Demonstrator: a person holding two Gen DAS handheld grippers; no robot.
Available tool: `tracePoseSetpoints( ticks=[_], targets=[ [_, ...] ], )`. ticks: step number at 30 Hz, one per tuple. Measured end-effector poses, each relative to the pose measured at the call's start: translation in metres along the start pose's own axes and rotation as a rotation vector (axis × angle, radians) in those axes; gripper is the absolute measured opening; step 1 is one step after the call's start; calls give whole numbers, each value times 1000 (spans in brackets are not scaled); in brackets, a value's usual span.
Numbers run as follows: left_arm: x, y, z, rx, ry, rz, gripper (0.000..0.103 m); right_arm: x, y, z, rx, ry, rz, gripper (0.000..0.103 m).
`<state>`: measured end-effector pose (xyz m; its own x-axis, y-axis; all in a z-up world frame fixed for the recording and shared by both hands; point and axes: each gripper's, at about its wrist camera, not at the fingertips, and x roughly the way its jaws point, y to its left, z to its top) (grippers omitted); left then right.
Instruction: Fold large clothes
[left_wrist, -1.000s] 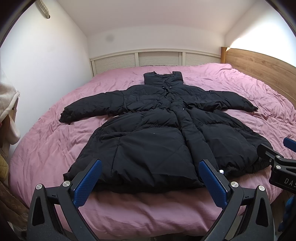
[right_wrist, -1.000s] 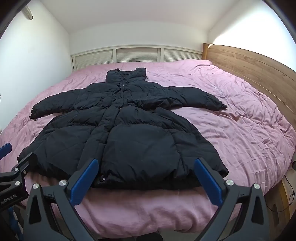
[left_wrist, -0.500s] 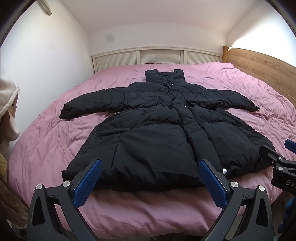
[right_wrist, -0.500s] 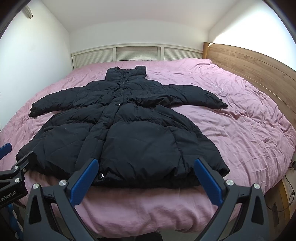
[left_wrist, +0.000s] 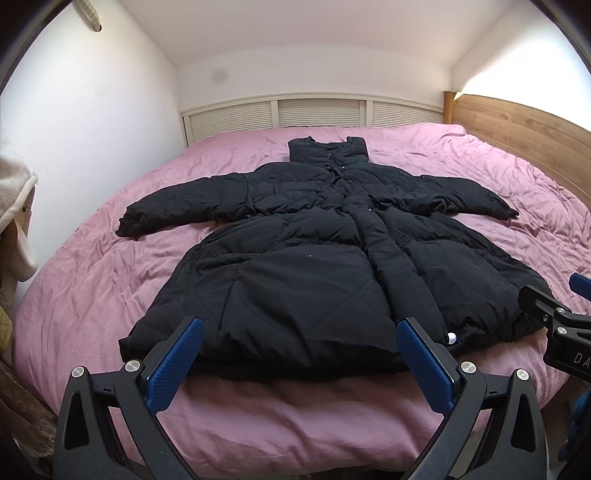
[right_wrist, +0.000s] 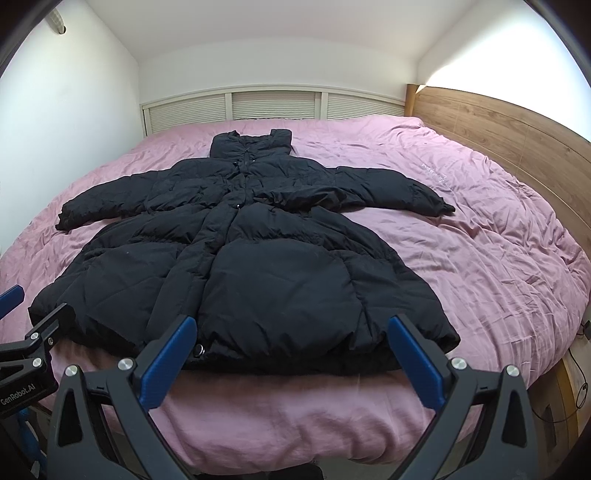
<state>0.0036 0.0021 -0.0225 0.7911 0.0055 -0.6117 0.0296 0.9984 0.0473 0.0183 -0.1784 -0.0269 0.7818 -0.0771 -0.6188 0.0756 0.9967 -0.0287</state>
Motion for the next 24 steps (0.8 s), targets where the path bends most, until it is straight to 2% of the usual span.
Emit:
tracePoseSetpoints(
  ticks=[24],
  targets=[
    [3, 7, 3, -6, 0, 4, 102, 12, 10, 0, -37, 12, -6, 103]
  ],
)
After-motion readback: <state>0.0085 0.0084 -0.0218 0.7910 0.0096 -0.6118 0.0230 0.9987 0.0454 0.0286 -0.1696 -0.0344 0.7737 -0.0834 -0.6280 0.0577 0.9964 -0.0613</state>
